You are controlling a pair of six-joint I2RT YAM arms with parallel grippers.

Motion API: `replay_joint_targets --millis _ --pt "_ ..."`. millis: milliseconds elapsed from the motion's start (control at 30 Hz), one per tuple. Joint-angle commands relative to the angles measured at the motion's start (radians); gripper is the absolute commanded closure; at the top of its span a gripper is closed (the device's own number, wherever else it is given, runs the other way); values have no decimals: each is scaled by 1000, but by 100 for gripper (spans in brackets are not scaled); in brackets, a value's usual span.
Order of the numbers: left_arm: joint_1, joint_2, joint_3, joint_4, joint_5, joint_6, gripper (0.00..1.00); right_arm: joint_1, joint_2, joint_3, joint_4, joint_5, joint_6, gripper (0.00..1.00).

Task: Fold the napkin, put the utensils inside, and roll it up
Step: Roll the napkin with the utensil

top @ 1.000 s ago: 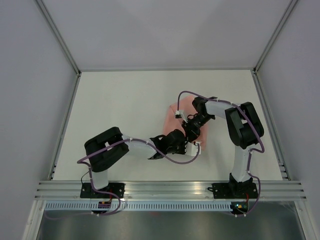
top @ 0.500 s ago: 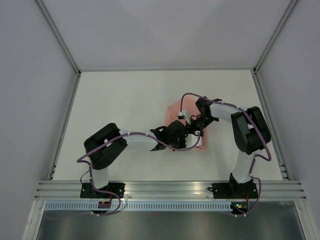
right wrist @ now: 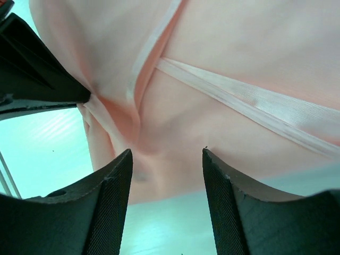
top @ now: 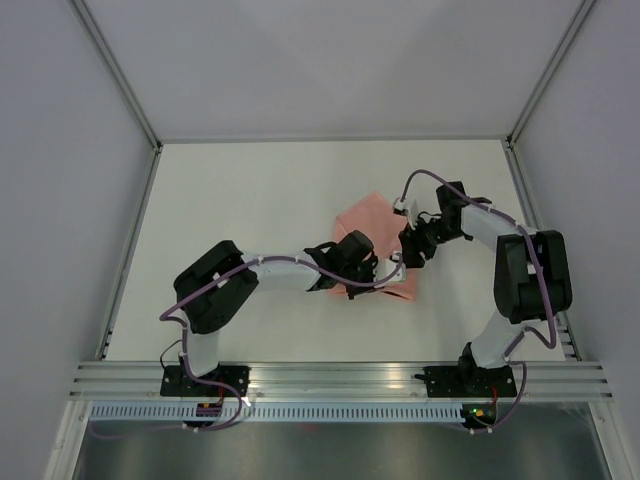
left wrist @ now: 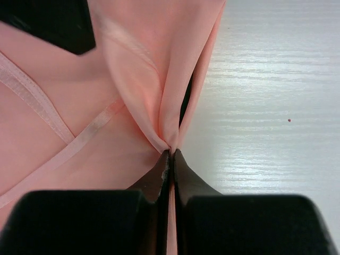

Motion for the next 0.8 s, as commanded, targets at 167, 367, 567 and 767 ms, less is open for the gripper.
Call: replay_joint_targets --millis 167,367,567,767 --pt "63 80 74 -210 159 -100 98 -113 -259 -149 148 -155 -46 39" --pt "106 149 161 -322 254 -120 98 -112 -431 -290 203 -159 -101 40" --pt "156 204 238 -409 351 -140 98 -107 -606 -400 249 -149 -152 37" --pt "199 244 316 -455 431 -170 98 40 -681 -477 320 -16 -150 35"
